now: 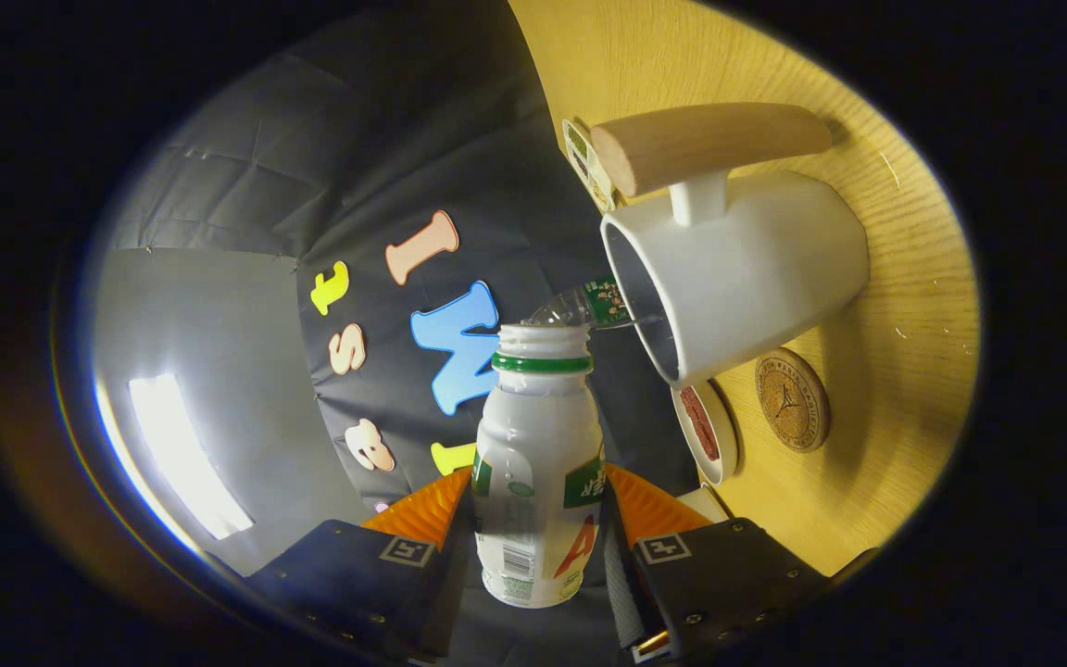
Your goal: Take the bottle from table, then pour the juice into the cup, finally place the bottle on the coaster
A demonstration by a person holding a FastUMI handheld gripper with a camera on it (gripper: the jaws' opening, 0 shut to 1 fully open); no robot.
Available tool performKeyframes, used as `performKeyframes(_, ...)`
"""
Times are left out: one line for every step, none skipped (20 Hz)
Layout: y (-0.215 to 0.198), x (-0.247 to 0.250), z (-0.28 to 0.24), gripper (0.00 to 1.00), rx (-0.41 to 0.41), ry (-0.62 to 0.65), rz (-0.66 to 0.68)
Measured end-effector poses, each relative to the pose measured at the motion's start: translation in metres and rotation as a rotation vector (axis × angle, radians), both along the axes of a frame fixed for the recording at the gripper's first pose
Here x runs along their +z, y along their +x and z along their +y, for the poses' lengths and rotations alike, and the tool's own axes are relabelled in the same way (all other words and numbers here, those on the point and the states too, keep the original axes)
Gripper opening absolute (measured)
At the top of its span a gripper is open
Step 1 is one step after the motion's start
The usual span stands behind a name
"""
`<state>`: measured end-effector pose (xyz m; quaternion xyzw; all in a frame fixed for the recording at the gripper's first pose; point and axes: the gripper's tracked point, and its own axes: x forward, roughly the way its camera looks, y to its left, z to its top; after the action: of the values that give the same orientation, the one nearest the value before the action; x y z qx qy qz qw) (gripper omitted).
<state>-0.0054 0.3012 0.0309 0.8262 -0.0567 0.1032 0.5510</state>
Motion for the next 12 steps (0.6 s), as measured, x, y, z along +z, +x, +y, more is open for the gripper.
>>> performKeyframes(0.0007,-0.0001,-0.0014,0.64,-0.002,0.0,0.0)
performKeyframes(0.002,0.0014,-0.0029,0.64,-0.003,0.001,-0.001)
performKeyframes(0.003,0.0025,-0.0029,0.65,0.001,-0.002,-0.003)
performKeyframes(0.0051,0.0028,-0.0028,0.65,0.003,-0.007,-0.004)
performKeyframes(0.0073,0.0036,-0.0033,0.64,0.002,-0.01,-0.004)
performKeyframes(0.0065,0.0046,-0.005,0.64,0.001,-0.008,-0.006)
performKeyframes(0.0055,0.0068,-0.0059,0.65,-0.002,-0.003,-0.008)
performKeyframes(0.0051,0.0069,-0.0076,0.65,-0.005,-0.001,-0.01)
performKeyframes(0.0053,0.0065,-0.0082,0.65,-0.007,-0.003,-0.008)
performKeyframes(0.0052,0.0066,-0.0088,0.65,-0.007,-0.005,-0.009)
performKeyframes(0.0026,0.0072,-0.0094,0.65,-0.007,-0.007,-0.011)
performKeyframes(0.0021,0.0067,-0.0093,0.64,-0.006,-0.009,-0.011)
